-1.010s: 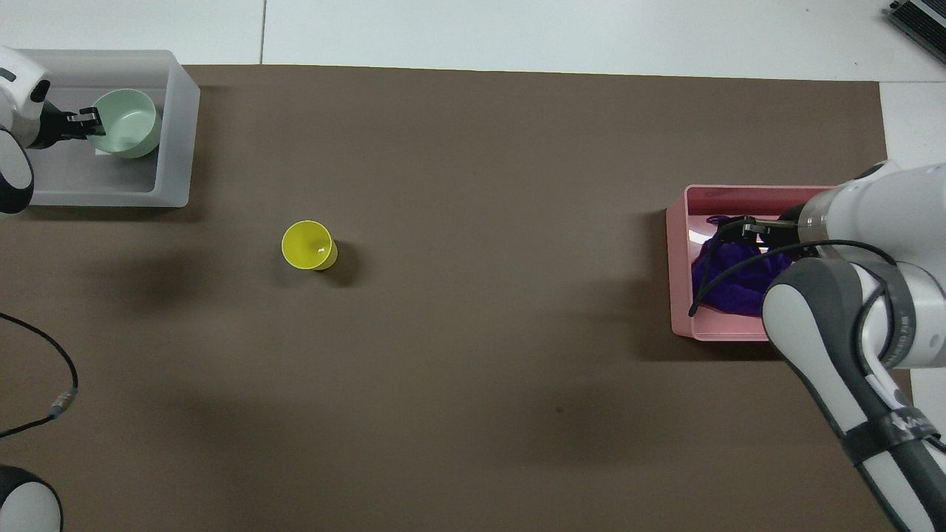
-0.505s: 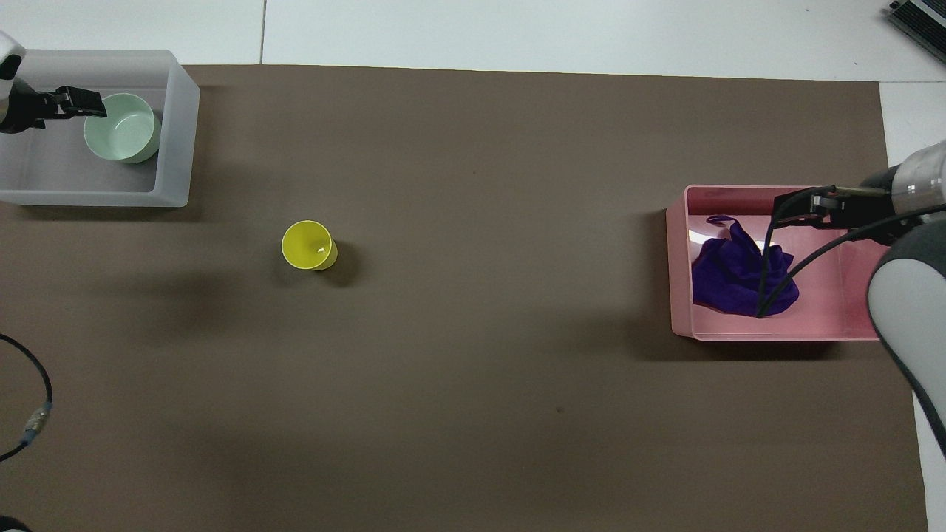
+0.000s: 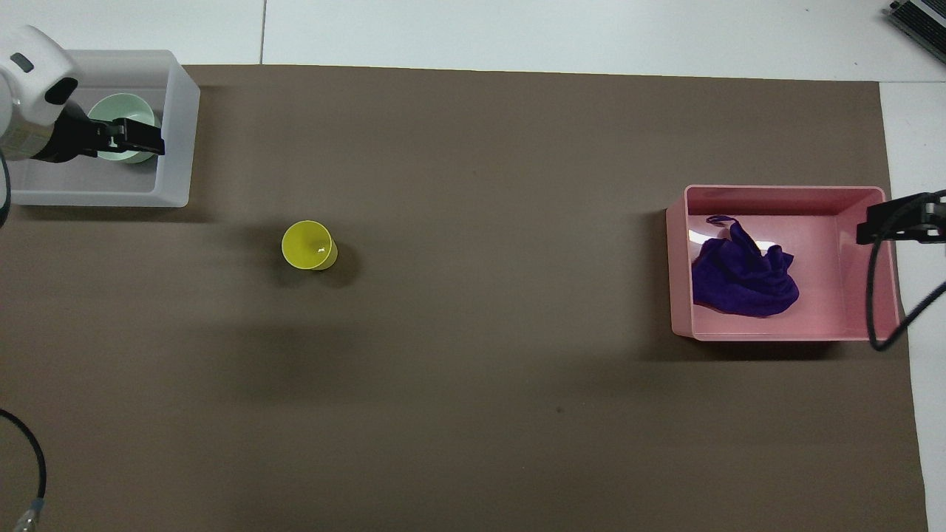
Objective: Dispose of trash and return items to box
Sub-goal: 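Reach the left gripper to the yellow cup and grasp it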
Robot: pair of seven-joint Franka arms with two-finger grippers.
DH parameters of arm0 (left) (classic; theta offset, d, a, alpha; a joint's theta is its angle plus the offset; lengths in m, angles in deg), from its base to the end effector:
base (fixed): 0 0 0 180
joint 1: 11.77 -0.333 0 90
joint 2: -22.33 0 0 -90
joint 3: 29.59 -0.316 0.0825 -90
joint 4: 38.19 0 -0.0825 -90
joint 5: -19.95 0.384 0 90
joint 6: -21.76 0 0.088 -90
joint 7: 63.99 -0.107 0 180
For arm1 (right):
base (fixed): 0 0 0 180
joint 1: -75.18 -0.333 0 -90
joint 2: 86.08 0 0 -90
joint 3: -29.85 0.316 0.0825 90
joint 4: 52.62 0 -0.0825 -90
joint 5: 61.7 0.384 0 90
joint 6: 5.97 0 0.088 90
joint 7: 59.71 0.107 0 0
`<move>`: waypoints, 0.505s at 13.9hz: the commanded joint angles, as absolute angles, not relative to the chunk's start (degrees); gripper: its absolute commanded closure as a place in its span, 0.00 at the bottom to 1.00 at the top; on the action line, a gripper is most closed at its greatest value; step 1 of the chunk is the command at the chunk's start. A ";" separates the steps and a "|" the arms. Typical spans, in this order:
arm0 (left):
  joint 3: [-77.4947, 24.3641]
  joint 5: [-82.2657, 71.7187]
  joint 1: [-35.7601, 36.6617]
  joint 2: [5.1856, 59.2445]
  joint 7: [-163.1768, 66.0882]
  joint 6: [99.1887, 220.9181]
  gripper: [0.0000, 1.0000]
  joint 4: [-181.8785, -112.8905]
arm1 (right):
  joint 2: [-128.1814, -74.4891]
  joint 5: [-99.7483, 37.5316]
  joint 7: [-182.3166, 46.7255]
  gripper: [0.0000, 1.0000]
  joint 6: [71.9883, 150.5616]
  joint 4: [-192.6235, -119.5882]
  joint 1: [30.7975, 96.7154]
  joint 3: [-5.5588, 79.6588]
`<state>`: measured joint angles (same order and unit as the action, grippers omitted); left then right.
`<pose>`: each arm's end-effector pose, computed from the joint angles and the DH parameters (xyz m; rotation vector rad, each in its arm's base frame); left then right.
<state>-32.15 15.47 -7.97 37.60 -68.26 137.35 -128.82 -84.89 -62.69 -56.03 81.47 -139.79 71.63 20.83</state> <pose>0.6592 -0.0218 0.4999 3.0714 -0.1090 0.2634 0.5412 -0.0548 0.6550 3.1169 -0.2510 0.0391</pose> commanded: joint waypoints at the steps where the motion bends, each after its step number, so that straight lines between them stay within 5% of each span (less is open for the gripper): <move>1: -33.02 16.44 -3.61 34.64 -67.86 133.48 0.00 -131.79 | -84.51 -62.93 -57.86 0.00 78.41 -137.95 71.31 20.27; 7: -33.02 16.44 3.26 29.55 -63.47 146.70 0.00 -147.31 | -81.16 -63.54 -58.91 0.00 80.95 -144.81 70.61 20.79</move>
<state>-32.13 15.48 1.51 34.24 -65.48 139.18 -137.63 -83.84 -62.79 -57.11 79.43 -141.18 70.87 20.58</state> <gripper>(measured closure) 0.000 0.000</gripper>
